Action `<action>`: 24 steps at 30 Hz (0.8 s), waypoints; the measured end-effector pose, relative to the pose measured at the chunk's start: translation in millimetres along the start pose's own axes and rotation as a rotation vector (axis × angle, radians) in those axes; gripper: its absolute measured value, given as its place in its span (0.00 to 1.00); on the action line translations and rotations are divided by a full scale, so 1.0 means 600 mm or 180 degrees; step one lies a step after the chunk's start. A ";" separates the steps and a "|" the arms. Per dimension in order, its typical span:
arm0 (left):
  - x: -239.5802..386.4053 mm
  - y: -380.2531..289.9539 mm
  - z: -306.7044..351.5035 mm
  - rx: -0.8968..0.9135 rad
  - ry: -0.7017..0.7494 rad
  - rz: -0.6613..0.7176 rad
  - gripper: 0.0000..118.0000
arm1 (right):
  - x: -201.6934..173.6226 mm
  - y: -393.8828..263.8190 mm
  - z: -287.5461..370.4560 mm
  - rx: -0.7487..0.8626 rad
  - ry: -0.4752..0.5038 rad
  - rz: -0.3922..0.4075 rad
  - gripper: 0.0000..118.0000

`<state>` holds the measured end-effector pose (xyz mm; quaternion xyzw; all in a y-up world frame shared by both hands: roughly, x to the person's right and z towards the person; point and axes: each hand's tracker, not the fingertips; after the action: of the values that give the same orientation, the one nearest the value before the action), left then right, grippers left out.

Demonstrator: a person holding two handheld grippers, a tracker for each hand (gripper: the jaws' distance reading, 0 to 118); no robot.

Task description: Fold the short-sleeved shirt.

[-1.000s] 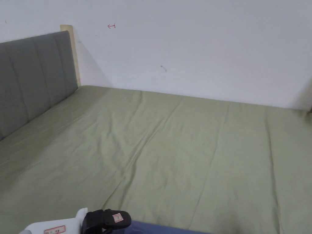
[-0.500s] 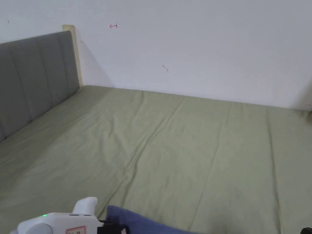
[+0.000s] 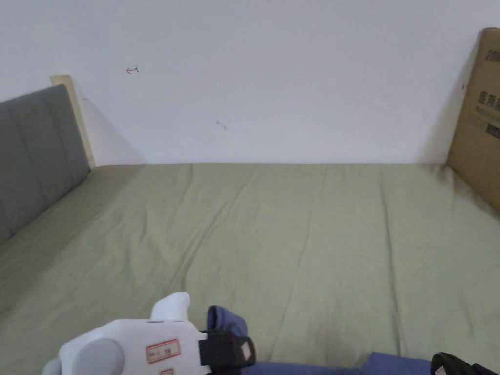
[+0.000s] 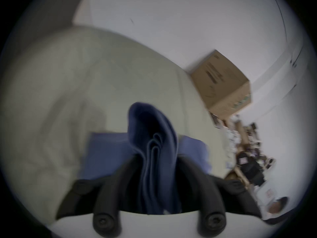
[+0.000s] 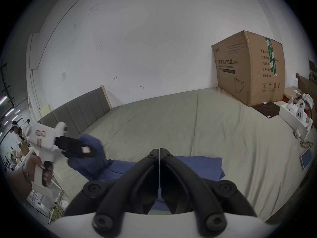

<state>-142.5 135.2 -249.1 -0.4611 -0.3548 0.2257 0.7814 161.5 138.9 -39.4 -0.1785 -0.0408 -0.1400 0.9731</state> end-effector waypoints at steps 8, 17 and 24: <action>0.043 -0.013 -0.070 -0.0142 -0.0085 -0.0356 0.94 | 0.028 -0.003 0.010 0.0020 -0.0081 -0.0099 0.00; -0.006 -0.032 -0.042 -0.0119 0.0443 -0.0446 0.02 | 0.040 -0.023 -0.013 -0.0093 -0.0060 -0.0158 0.00; 0.001 -0.080 -0.196 -0.0816 0.0261 -0.0548 0.02 | 0.042 -0.025 -0.010 -0.0098 -0.0067 -0.0165 0.00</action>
<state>-51.3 47.1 -244.8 -0.5338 -0.3867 0.0917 0.7464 181.3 116.9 -36.5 -0.1938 -0.0535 -0.1640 0.9658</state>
